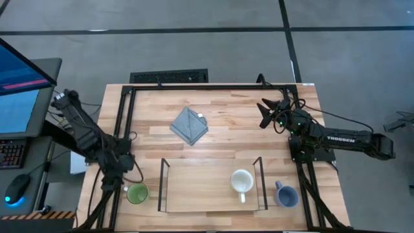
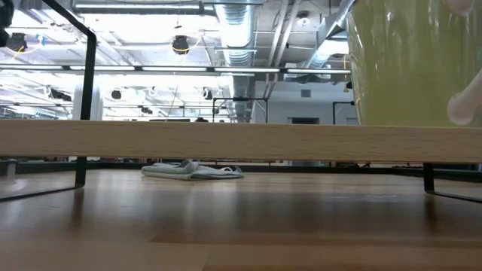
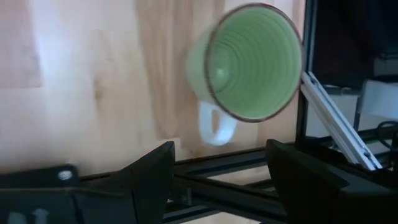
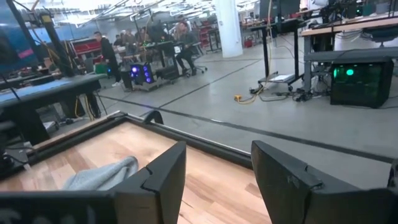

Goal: Stack small to large cups/mugs on shelf
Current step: Put the green mug on the shelf

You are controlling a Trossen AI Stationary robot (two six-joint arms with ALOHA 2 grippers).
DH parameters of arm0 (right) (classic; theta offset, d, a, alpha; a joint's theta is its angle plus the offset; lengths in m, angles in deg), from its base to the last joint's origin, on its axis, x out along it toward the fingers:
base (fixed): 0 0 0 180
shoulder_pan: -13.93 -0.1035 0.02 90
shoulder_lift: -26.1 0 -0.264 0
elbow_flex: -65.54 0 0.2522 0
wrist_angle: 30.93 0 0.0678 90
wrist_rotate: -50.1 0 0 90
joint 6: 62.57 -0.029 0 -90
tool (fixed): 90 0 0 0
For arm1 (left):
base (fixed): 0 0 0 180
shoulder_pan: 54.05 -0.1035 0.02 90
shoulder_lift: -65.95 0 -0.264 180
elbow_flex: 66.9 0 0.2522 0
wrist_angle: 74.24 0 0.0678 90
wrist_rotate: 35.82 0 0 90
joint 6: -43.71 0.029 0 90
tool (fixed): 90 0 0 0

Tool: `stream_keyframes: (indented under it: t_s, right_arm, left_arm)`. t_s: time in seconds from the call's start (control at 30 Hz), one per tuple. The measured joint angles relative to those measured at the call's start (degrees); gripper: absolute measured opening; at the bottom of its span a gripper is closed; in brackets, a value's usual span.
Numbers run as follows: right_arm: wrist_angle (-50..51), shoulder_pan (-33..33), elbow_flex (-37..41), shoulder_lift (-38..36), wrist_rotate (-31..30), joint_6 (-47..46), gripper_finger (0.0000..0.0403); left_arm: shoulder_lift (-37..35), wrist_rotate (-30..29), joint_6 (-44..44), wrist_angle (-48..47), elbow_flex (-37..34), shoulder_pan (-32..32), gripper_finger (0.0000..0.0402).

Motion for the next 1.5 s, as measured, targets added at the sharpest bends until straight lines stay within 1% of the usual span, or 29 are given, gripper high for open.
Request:
stream_keyframes:
  t_s: [0.13,0.23,0.3,0.57,0.8,1.13,1.37,1.5]
  right_arm:
    - [-0.08,0.00,0.00,0.00,0.00,-0.15,0.0205]
    - [-0.40,0.00,0.00,0.00,0.00,-0.20,0.0205]
    - [-0.42,0.00,0.00,0.00,0.00,-0.21,0.0205]
    - [-0.41,0.00,0.00,0.00,0.19,-0.74,0.0205]
    - [-0.39,0.00,0.00,0.00,0.22,-0.74,0.0205]
    - [-0.42,0.00,0.00,0.00,0.24,-0.72,0.0205]
    - [-0.40,0.00,0.02,0.00,0.23,-0.72,0.0205]
    - [-0.41,0.00,0.02,0.00,0.24,-0.70,0.0205]
  left_arm:
    - [3.63,-0.44,-1.03,2.78,0.00,3.36,0.0243]
    - [6.36,-2.51,-1.63,2.53,0.00,5.54,0.0243]
    - [8.03,-3.38,-3.70,2.34,0.00,6.85,0.0243]
    - [13.55,-4.19,-9.10,2.39,0.00,10.03,0.0243]
    - [17.68,-4.84,-9.11,4.56,0.00,10.73,0.0243]
    - [22.20,-4.91,-10.58,4.73,0.00,10.73,0.0243]
    - [25.70,-6.03,-10.69,5.14,0.00,10.71,0.0243]
    - [26.92,-6.00,-12.77,5.45,0.00,10.69,0.0243]
